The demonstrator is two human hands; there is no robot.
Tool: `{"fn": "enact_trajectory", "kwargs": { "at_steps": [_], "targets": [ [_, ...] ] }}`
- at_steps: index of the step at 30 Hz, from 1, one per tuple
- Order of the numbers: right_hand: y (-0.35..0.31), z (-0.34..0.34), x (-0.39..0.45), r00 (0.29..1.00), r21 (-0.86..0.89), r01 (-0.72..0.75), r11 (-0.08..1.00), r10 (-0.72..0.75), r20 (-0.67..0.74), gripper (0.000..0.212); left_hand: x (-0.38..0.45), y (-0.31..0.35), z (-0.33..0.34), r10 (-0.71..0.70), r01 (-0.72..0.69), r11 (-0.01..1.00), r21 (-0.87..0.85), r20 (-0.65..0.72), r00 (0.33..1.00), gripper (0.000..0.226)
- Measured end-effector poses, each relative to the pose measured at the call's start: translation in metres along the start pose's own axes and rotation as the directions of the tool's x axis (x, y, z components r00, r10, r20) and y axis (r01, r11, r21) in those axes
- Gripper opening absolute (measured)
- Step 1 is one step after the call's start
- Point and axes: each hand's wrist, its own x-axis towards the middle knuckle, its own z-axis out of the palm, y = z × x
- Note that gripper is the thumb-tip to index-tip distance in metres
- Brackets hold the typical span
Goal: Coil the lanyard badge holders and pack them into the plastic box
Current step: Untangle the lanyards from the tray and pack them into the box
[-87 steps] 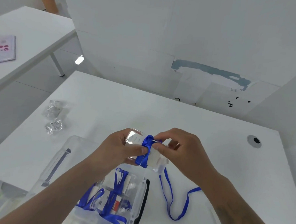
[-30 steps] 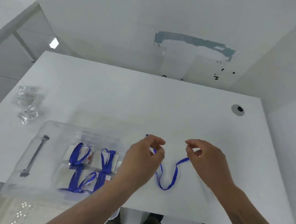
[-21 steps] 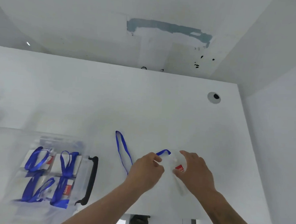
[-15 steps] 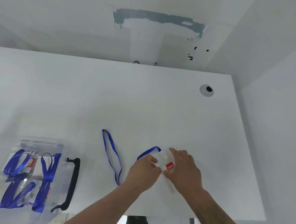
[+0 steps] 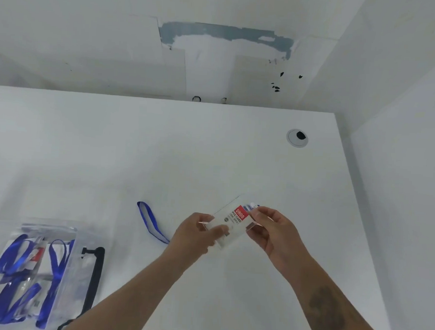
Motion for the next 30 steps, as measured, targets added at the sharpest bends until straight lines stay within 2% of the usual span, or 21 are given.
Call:
{"fn": "enact_trajectory", "kwargs": {
  "at_steps": [3, 5, 7, 9, 11, 14, 17, 19, 20, 22, 23, 25, 27, 29, 30],
  "targets": [
    [-0.006, 0.008, -0.011, 1.0, 0.198, -0.001, 0.98, -0.005, 0.027, 0.01, -0.009, 0.024, -0.015, -0.057, 0.09, 0.92, -0.381, 0.097, 0.994, 0.023],
    [-0.01, 0.014, -0.02, 0.998, 0.202, 0.031, 0.979, -0.041, 0.042, 0.01, -0.017, 0.037, -0.025, -0.028, 0.097, 0.853, -0.513, 0.139, 0.99, 0.021],
    [-0.015, 0.018, -0.027, 0.982, -0.001, 0.179, 0.984, -0.178, -0.068, 0.008, -0.024, 0.049, -0.034, 0.021, 0.058, 0.857, -0.511, 0.148, 0.989, 0.02],
    [-0.022, 0.025, -0.03, 0.896, -0.254, 0.356, 0.899, -0.406, -0.18, 0.016, -0.031, 0.063, -0.044, 0.064, 0.021, 0.863, -0.504, 0.151, 0.986, 0.019],
    [-0.03, 0.037, -0.034, 0.855, -0.313, 0.451, 0.836, -0.505, -0.117, 0.031, -0.036, 0.078, -0.05, 0.082, 0.032, 0.836, -0.548, 0.184, 0.98, 0.02],
    [-0.033, 0.064, -0.041, 0.931, -0.276, 0.347, 0.896, -0.366, -0.017, 0.031, -0.042, 0.096, -0.056, 0.119, 0.048, 0.783, -0.62, 0.226, 0.967, 0.019],
    [-0.033, 0.087, -0.047, 0.952, -0.402, 0.308, 0.862, -0.28, 0.127, 0.027, -0.042, 0.108, -0.059, 0.153, -0.031, 0.77, -0.637, 0.137, 0.979, 0.018],
    [-0.027, 0.094, -0.054, 0.921, -0.496, 0.386, 0.778, -0.293, 0.257, 0.027, -0.04, 0.114, -0.06, 0.172, -0.135, 0.803, -0.581, 0.009, 0.985, 0.014],
    [-0.026, 0.095, -0.059, 0.908, -0.574, 0.414, 0.706, -0.281, 0.31, 0.025, -0.038, 0.114, -0.062, 0.207, -0.217, 0.847, -0.485, -0.074, 0.976, 0.01],
    [-0.031, 0.093, -0.067, 0.881, -0.723, 0.473, 0.504, -0.267, 0.39, 0.023, -0.035, 0.113, -0.067, 0.37, -0.402, 0.907, -0.128, -0.219, 0.903, 0.011],
    [-0.039, 0.092, -0.071, 0.863, -0.766, 0.502, 0.402, -0.286, 0.416, 0.023, -0.035, 0.111, -0.07, 0.457, -0.461, 0.886, 0.04, -0.233, 0.859, 0.015],
    [-0.056, 0.09, -0.077, 0.82, -0.803, 0.545, 0.24, -0.352, 0.451, 0.019, -0.036, 0.106, -0.08, 0.537, -0.489, 0.837, 0.246, -0.192, 0.822, 0.016],
    [-0.075, 0.091, -0.077, 0.766, -0.801, 0.579, 0.15, -0.435, 0.473, 0.012, -0.039, 0.101, -0.089, 0.527, -0.459, 0.816, 0.35, -0.126, 0.84, 0.016],
    [-0.092, 0.093, -0.072, 0.722, -0.782, 0.609, 0.132, -0.499, 0.479, 0.009, -0.043, 0.099, -0.099, 0.48, -0.444, 0.826, 0.347, -0.022, 0.877, 0.017],
    [-0.099, 0.094, -0.067, 0.723, -0.765, 0.619, 0.175, -0.507, 0.469, 0.007, -0.047, 0.099, -0.103, 0.448, -0.436, 0.847, 0.303, 0.035, 0.894, 0.016]
  ]
}}
